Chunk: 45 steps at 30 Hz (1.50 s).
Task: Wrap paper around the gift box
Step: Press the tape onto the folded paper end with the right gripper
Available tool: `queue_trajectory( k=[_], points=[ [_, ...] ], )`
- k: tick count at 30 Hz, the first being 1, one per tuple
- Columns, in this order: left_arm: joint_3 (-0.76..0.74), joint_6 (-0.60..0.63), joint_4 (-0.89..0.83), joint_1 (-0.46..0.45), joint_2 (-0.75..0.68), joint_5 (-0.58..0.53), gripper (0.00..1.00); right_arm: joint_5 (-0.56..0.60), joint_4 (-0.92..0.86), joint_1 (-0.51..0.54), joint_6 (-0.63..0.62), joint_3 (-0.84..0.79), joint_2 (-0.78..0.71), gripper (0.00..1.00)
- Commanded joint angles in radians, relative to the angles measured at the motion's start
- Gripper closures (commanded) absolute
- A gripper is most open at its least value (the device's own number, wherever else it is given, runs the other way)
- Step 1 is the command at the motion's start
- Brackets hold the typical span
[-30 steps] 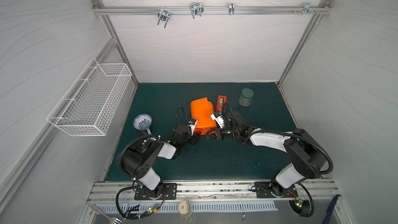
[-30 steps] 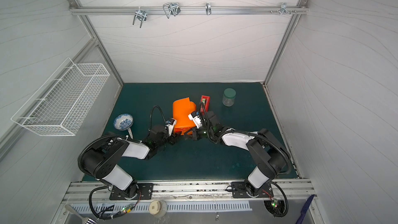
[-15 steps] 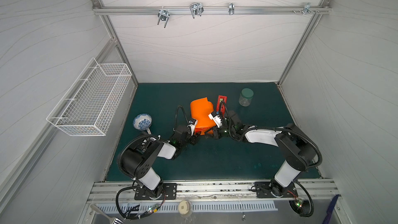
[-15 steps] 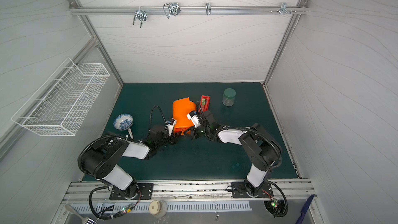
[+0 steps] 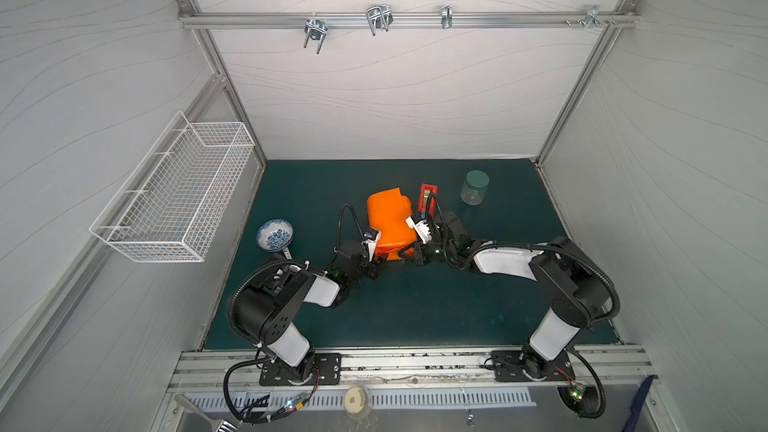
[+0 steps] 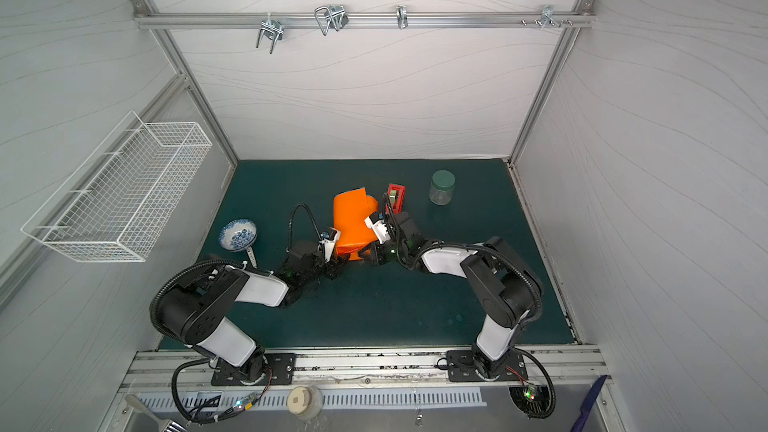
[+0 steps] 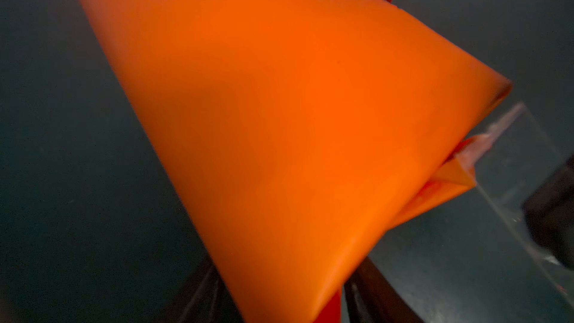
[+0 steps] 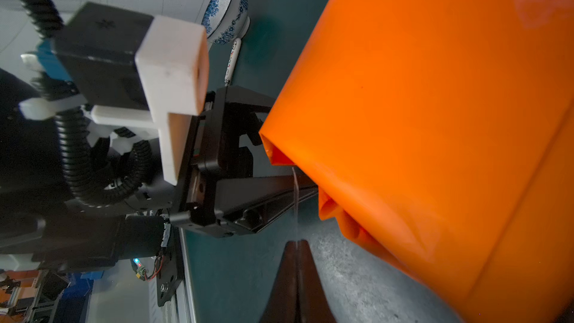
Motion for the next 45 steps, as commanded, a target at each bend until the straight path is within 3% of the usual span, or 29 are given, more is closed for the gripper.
queue_trajectory(
  k=[1, 45],
  points=[
    [0.027, -0.006, 0.028, 0.008, 0.002, 0.003, 0.4, 0.007, -0.008, -0.007, -0.011, -0.006, 0.017, 1.0],
    [0.025, -0.007, 0.033, 0.008, 0.003, 0.008, 0.41, 0.046, -0.011, -0.014, 0.021, 0.036, 0.039, 1.0]
  ],
)
